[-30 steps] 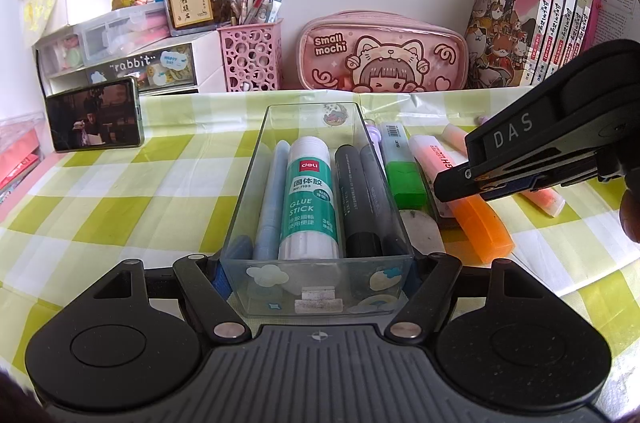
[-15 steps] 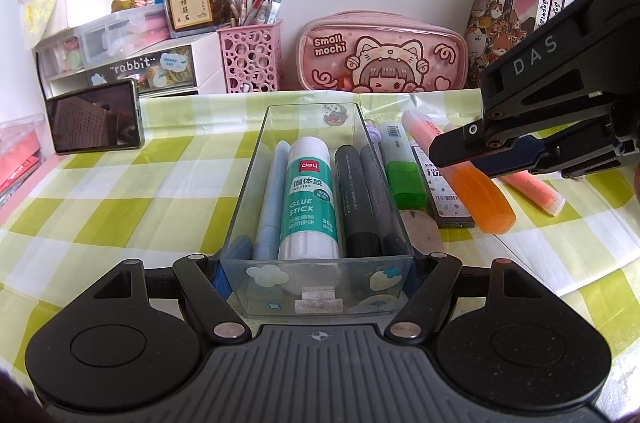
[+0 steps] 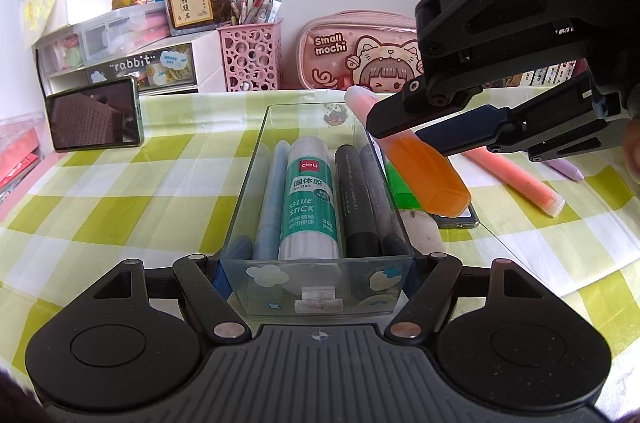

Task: Organize stationery
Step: 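Lower the orange highlighter into the clear box and open the right tool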

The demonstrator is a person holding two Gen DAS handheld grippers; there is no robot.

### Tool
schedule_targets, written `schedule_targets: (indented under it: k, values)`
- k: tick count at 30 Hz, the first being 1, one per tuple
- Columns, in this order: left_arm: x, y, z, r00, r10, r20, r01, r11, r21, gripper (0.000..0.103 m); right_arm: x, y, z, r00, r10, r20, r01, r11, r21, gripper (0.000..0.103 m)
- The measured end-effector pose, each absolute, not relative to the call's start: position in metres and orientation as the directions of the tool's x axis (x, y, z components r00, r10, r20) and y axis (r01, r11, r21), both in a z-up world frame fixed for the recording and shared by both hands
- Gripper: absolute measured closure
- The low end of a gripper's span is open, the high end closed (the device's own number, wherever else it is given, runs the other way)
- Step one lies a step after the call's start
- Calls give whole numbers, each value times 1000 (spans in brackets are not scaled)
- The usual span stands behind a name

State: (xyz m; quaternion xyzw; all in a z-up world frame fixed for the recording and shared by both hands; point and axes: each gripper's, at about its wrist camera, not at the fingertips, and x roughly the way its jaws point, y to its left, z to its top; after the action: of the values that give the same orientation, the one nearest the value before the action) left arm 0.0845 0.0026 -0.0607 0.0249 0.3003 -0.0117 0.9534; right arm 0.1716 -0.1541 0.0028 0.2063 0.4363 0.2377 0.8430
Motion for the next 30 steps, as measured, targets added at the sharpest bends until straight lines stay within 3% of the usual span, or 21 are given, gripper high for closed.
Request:
schedule_targets:
  k: [6,30]
  values:
    - [85,3,-61,819,-7,-573,37,999,40,30,175,-150,0,472,621,-626,-194,765,613,66]
    - [85,2,-61,820,-7,-573,37,999,40,30,172,-128,-2,445,607,-658,-224,787,575,65]
